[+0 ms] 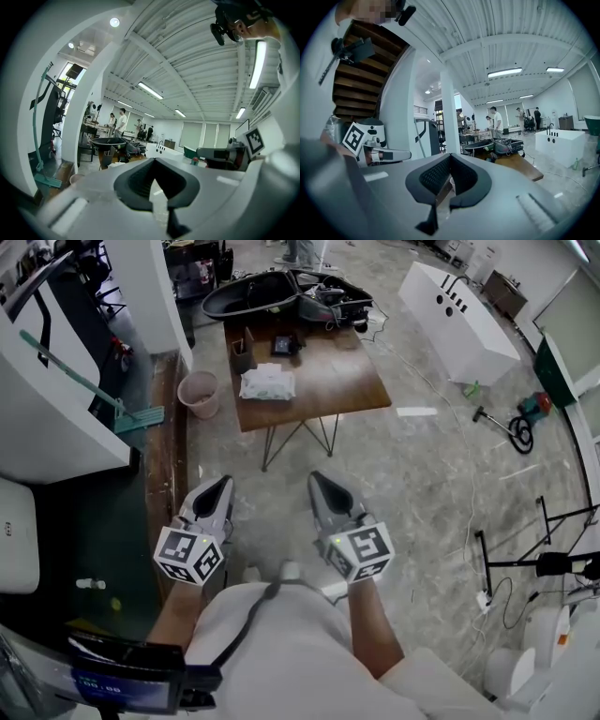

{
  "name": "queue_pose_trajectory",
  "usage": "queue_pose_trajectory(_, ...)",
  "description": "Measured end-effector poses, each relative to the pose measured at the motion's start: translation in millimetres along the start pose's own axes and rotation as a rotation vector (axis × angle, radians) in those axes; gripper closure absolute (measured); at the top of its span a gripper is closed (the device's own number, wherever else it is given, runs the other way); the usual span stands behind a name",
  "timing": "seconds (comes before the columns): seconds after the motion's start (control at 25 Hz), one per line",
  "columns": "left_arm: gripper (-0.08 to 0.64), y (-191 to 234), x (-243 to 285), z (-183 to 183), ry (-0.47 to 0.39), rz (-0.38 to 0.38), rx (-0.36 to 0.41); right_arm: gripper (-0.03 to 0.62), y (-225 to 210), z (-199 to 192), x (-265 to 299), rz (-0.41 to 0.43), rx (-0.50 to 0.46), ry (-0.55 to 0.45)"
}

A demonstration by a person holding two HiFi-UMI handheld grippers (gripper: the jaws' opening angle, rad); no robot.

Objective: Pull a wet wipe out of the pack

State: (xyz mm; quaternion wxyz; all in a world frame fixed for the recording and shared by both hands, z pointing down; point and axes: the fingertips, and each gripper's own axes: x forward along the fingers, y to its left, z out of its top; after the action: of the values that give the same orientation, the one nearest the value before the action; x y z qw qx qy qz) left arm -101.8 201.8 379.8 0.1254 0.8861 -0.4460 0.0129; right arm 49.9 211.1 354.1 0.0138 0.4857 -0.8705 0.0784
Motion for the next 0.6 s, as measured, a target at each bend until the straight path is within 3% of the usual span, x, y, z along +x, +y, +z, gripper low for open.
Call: queue_pose_trajectory(0.6, 0.557, -7, 15, -8, 0.013, 0.023, -0.012, 0.584, -18, -7, -5, 0.009, -0.004, 0.021)
